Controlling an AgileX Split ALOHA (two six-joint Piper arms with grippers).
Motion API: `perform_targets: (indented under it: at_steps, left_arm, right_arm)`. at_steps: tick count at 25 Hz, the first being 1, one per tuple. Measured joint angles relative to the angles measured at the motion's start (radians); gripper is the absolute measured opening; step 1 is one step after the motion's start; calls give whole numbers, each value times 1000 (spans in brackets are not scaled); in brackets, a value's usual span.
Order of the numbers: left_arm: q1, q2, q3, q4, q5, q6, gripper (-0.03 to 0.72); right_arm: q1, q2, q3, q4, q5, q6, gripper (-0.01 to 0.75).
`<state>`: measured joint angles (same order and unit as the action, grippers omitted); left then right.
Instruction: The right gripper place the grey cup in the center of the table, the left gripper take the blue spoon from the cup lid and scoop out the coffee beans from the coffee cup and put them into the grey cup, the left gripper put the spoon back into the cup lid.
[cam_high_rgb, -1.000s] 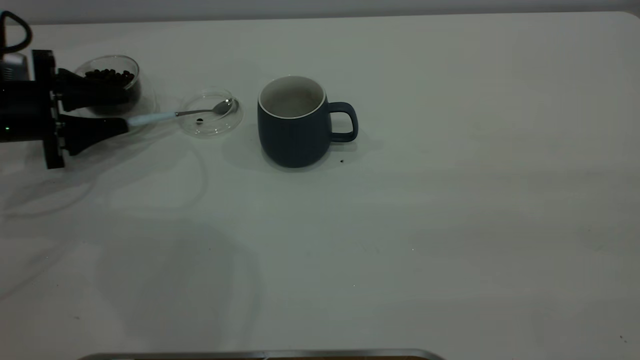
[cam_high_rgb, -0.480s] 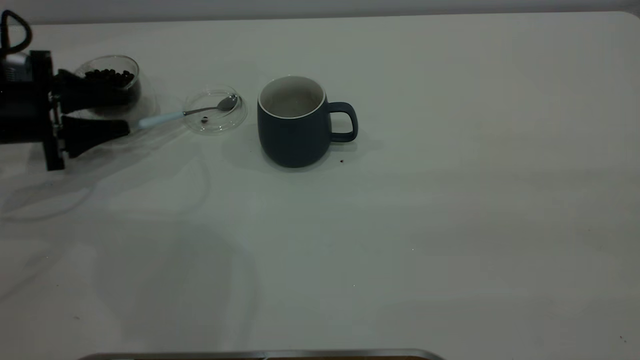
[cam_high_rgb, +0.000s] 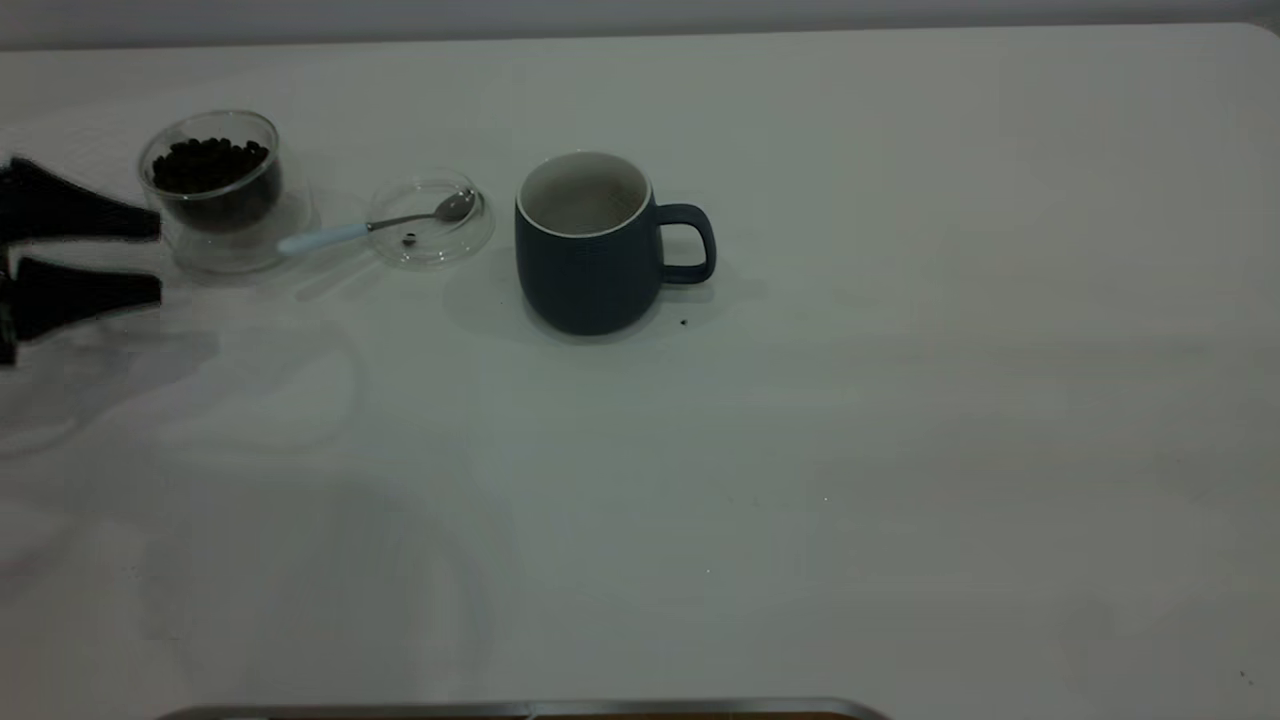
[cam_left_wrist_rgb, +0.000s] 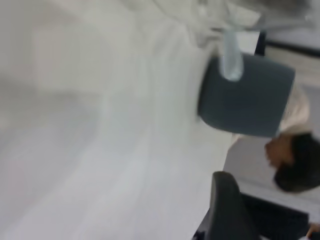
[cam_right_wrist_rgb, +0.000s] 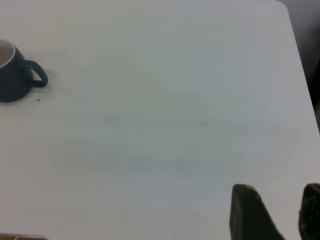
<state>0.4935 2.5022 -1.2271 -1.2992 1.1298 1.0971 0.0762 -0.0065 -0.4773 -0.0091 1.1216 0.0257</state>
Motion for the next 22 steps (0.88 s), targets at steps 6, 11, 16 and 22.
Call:
perform_targets:
  at_steps: [6,11,16,22]
  left_arm:
    - [-65,-232,0,17,4,-101,470]
    - [-146,-516,2,97,18,-237,456]
    - [-250,-874,3,452,1,-477,454]
    - [-364,-1274,5,1021,33,-900,454]
  right_arm:
    - [0,0,0,0,0,0,281]
    - [0,0,0,0,0,0,281]
    - [0,0,0,0,0,0,281]
    - [0,0,0,0,0,0,281]
